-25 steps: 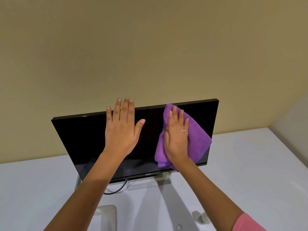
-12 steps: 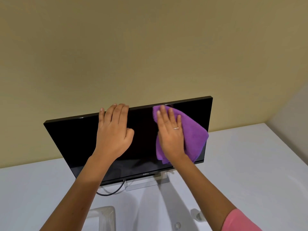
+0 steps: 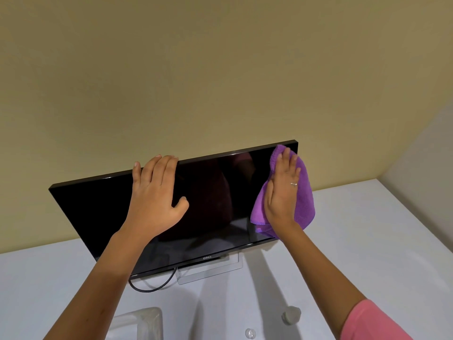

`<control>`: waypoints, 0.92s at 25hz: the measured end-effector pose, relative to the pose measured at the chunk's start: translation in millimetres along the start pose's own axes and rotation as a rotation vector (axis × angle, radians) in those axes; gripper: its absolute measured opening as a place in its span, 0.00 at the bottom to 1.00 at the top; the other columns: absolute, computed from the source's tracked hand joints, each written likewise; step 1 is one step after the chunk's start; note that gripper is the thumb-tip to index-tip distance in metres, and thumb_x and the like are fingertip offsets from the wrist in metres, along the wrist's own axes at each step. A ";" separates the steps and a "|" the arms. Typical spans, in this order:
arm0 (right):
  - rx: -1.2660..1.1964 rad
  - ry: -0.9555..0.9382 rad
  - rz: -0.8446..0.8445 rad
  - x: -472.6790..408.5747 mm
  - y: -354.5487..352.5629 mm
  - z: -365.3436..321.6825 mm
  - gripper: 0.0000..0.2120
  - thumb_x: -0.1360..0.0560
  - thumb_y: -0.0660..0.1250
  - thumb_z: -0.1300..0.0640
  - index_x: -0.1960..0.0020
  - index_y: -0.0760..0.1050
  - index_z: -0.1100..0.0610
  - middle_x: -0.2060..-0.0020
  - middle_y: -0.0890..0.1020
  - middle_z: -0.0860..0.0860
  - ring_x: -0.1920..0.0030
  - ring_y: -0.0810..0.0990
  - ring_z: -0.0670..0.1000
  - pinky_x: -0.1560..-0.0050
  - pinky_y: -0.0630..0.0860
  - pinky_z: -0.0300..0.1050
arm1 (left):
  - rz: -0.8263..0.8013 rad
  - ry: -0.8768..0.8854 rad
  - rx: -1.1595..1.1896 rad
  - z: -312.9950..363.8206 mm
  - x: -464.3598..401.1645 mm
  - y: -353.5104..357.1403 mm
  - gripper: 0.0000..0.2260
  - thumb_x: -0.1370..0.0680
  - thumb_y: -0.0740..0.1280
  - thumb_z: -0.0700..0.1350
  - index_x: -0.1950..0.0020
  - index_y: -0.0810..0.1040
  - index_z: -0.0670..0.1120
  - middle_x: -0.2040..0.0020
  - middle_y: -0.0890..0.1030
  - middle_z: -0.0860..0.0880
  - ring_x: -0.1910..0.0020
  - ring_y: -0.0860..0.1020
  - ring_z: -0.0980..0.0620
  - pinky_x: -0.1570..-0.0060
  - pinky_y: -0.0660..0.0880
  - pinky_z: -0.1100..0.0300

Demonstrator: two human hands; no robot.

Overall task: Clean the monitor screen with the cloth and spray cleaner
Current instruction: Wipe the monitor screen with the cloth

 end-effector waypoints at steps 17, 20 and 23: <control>0.116 -0.219 0.031 2.1 8.5 -38.7 0.36 0.33 0.62 0.77 0.26 0.60 0.64 0.27 0.61 0.59 0.27 0.56 0.61 0.29 0.54 0.65 | -0.079 0.003 -0.081 1.1 -0.5 4.1 0.43 0.28 0.49 0.72 0.28 0.62 0.39 0.30 0.68 0.39 0.29 0.63 0.37 0.31 0.51 0.34; 0.030 0.068 0.101 -11.2 -7.5 1.9 0.30 0.25 0.54 0.69 0.24 0.54 0.62 0.24 0.59 0.59 0.24 0.54 0.61 0.26 0.53 0.63 | -0.069 0.003 -0.070 1.6 -1.2 4.0 0.42 0.27 0.49 0.71 0.28 0.62 0.38 0.30 0.68 0.39 0.29 0.63 0.37 0.31 0.51 0.34; -0.084 0.200 0.183 -14.4 -9.2 7.1 0.27 0.21 0.48 0.64 0.23 0.51 0.59 0.23 0.55 0.51 0.23 0.48 0.53 0.24 0.47 0.58 | -0.067 -0.001 -0.067 1.7 -1.4 5.2 0.42 0.27 0.47 0.71 0.28 0.62 0.38 0.30 0.68 0.39 0.29 0.63 0.37 0.31 0.51 0.34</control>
Point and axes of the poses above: each hand's wrist, its own x-axis away from the middle knuckle, its own y-axis out of the palm, z = x × y, the point moved 7 cm from there along -x, towards the middle knuckle
